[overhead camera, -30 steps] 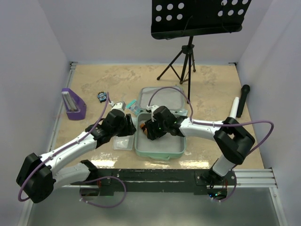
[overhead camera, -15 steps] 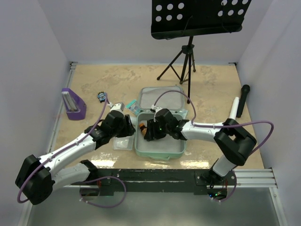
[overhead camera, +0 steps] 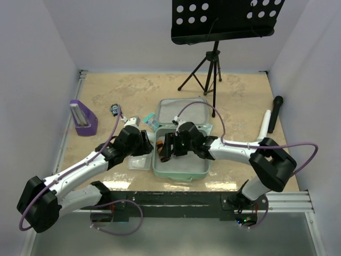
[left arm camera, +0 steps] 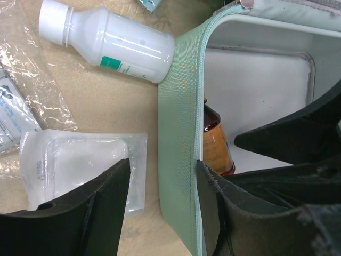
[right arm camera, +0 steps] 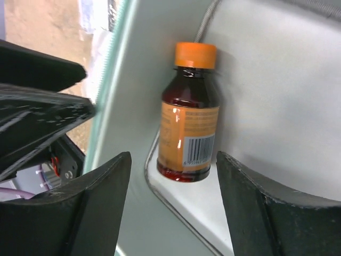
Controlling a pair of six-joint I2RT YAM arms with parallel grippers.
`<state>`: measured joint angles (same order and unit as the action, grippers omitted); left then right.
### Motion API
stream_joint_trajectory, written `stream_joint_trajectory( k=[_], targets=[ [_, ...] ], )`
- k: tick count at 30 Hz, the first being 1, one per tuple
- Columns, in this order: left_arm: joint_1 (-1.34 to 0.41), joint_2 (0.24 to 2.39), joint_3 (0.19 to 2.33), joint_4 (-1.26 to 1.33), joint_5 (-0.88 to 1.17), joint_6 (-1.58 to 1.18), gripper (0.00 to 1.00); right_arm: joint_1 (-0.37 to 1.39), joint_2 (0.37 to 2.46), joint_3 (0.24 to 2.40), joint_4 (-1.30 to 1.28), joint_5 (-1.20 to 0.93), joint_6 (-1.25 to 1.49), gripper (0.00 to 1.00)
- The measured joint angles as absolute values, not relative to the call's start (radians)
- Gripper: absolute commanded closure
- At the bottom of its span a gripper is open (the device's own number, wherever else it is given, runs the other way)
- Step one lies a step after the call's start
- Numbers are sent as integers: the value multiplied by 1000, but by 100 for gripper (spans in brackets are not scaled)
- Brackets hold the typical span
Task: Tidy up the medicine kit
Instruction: Adjust the pill bottle in the medicine box.
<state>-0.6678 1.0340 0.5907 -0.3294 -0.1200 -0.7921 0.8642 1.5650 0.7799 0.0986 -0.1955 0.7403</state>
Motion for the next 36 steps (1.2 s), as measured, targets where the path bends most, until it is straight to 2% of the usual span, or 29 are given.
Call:
stream_joint_trajectory(
  k=[2, 4, 8, 12, 21, 26, 36],
  targets=[
    [-668, 1034, 591, -329, -120, -793, 43, 864, 1539, 783, 87, -184, 729, 30],
    [-668, 1034, 591, -330, -120, -793, 43, 865, 1513, 789, 60, -161, 708, 36],
    [-668, 1034, 591, -331, -126, -793, 43, 865, 1465, 799, -2, -97, 658, 76],
    [-668, 1034, 591, -331, -135, -793, 43, 866, 1456, 799, -55, -33, 611, 99],
    [-668, 1051, 591, -335, -147, -793, 44, 881, 1461, 796, -127, 9, 534, 100],
    [-668, 1065, 591, -333, -147, -793, 44, 938, 1473, 793, -142, -36, 496, 100],
    [-668, 1096, 591, -340, -153, -793, 45, 994, 1578, 793, -102, -63, 499, 100]
  ],
)
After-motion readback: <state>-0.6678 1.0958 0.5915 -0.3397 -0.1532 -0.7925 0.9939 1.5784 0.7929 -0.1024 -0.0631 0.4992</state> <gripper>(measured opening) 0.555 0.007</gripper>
